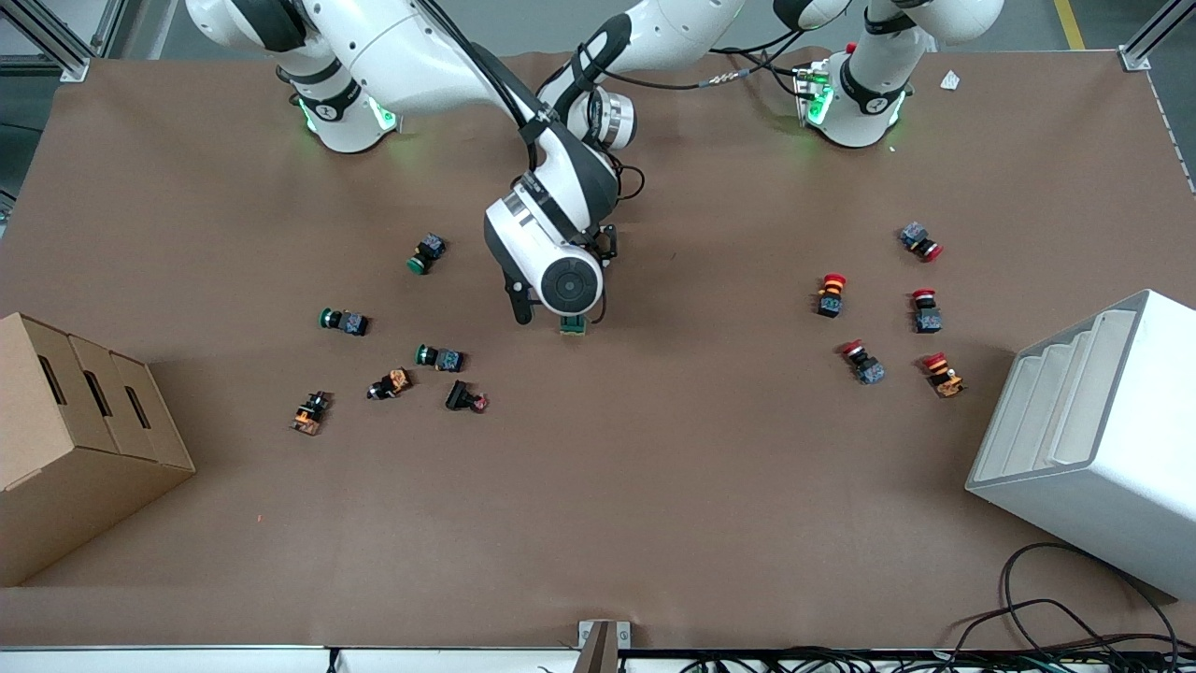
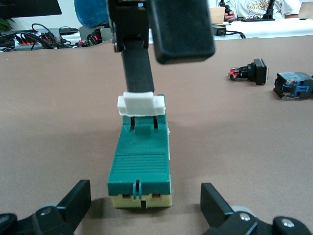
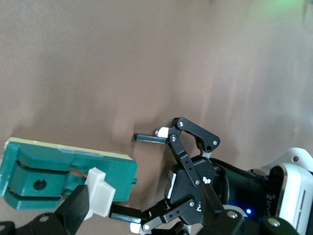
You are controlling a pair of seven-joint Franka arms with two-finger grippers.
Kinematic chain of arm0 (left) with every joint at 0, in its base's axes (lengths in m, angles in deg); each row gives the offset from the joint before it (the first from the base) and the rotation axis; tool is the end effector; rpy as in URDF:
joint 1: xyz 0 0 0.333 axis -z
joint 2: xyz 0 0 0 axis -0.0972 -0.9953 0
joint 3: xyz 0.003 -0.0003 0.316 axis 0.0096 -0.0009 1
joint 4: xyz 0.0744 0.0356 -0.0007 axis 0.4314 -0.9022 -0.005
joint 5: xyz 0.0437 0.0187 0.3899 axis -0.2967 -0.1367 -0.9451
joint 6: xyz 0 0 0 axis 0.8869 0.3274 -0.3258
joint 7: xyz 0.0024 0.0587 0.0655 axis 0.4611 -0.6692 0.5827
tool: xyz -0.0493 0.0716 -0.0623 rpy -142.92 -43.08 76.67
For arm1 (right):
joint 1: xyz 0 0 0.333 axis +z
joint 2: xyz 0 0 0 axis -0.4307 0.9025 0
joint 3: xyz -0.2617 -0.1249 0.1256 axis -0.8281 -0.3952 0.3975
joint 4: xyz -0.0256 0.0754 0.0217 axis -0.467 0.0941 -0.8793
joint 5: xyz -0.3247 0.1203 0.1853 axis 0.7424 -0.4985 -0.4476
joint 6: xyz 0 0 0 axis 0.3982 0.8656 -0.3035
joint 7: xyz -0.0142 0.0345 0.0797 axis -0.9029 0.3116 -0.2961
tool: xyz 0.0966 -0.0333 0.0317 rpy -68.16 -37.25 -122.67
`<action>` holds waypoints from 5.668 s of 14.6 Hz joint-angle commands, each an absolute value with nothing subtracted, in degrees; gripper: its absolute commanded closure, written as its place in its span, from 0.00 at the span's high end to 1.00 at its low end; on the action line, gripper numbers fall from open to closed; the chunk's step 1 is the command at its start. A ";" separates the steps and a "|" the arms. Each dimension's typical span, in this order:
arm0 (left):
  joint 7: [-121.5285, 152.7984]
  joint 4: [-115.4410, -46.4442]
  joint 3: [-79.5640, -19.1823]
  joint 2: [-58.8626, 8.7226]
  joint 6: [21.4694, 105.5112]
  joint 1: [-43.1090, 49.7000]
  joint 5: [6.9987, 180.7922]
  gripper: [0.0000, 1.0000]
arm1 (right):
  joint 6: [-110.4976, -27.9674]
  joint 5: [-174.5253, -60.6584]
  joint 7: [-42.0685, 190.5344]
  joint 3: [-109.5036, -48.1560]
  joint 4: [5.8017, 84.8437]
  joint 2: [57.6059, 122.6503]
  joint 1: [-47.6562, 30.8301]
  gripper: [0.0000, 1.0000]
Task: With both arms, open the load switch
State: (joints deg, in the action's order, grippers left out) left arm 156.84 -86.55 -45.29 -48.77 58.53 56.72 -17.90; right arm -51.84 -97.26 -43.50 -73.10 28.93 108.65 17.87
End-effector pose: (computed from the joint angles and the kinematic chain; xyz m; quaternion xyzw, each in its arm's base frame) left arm 0.2043 -0.5677 0.0639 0.8376 -0.0421 0.5445 0.0124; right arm 0.4663 0.4814 0.2315 0.7637 -0.5890 -0.1798 0.1938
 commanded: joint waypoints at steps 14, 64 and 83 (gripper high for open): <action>155.35 -85.38 -45.37 -50.43 58.04 56.65 -17.75 1.00 | -53.46 -97.18 -43.83 -73.03 30.85 109.29 19.49 1.00; 73.82 -64.99 -47.04 -21.68 52.33 22.03 50.26 1.00 | -34.90 -80.48 71.22 -73.47 27.58 75.56 -27.19 1.00; 21.95 -65.77 -35.89 -5.18 39.85 1.45 83.06 1.00 | -36.93 -80.22 71.84 -74.61 40.34 58.58 -25.78 1.00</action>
State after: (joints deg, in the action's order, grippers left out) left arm 26.12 -61.78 -37.84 -8.92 40.54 0.74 82.05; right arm -36.10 -79.90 71.19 -74.30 38.18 59.86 -26.22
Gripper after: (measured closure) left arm 0.000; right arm 0.000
